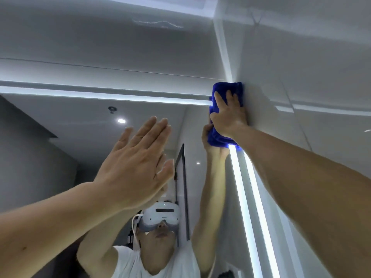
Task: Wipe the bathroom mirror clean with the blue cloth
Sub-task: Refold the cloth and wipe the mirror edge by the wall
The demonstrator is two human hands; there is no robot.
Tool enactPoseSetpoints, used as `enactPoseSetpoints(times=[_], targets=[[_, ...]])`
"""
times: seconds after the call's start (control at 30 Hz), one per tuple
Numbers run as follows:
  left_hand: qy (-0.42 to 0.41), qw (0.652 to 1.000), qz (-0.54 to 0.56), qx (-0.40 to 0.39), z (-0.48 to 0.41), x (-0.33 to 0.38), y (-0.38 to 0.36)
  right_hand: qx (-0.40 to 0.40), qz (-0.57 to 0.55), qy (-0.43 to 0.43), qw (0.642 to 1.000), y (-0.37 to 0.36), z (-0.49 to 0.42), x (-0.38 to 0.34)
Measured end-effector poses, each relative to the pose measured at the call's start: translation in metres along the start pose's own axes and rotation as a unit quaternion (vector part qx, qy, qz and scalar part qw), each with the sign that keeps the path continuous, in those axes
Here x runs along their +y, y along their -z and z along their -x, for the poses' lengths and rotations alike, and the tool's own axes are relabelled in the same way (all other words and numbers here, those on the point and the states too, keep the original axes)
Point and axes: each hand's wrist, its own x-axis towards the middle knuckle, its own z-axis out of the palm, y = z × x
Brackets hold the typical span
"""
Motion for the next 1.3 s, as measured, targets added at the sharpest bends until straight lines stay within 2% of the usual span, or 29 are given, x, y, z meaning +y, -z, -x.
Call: enactPoseSetpoints(times=[0.13,0.23,0.37,0.6,0.67,0.7,0.77,0.83,0.9,0.97,1.07,1.23,1.3], targets=[[0.018,1.000,-0.024,-0.008,0.010,-0.007,0.017,0.008,0.022,0.035,0.999,0.006,-0.017,-0.013],[0.025,0.999,-0.030,-0.017,0.012,-0.012,0.024,0.024,0.007,0.139,0.990,0.000,0.001,-0.052],[0.040,0.999,-0.021,-0.009,0.007,-0.007,0.026,0.006,0.010,0.243,0.970,-0.016,0.036,-0.109],[0.063,0.998,0.005,0.021,-0.010,-0.008,0.030,0.009,0.042,0.394,0.918,-0.028,0.079,-0.114],[0.063,0.998,0.021,0.024,-0.010,-0.010,0.031,0.024,0.051,0.389,0.919,-0.022,0.070,-0.095],[0.059,0.998,0.027,0.023,-0.007,-0.013,0.030,0.037,0.057,0.358,0.931,-0.018,0.060,-0.080],[0.052,0.998,0.029,0.019,0.001,-0.020,0.031,0.055,0.041,0.223,0.972,-0.008,0.038,-0.038],[0.048,0.999,0.022,0.010,0.008,-0.030,0.031,0.032,0.031,0.079,0.996,0.000,0.024,-0.005],[0.050,0.999,0.016,0.004,0.013,-0.042,0.032,0.013,0.024,0.011,1.000,-0.001,0.018,-0.005],[0.054,0.998,0.021,0.005,0.015,-0.053,0.032,0.017,-0.002,-0.020,1.000,-0.002,0.014,-0.026],[0.059,0.998,0.026,0.013,0.022,-0.070,0.036,0.008,-0.014,-0.010,1.000,-0.003,0.004,-0.073],[0.073,0.997,0.005,0.034,0.037,-0.090,0.040,-0.020,-0.032,0.189,0.981,-0.023,0.026,-0.201],[0.081,0.996,0.008,0.034,0.041,-0.092,0.043,-0.026,-0.044,0.232,0.971,-0.030,0.042,-0.237]])
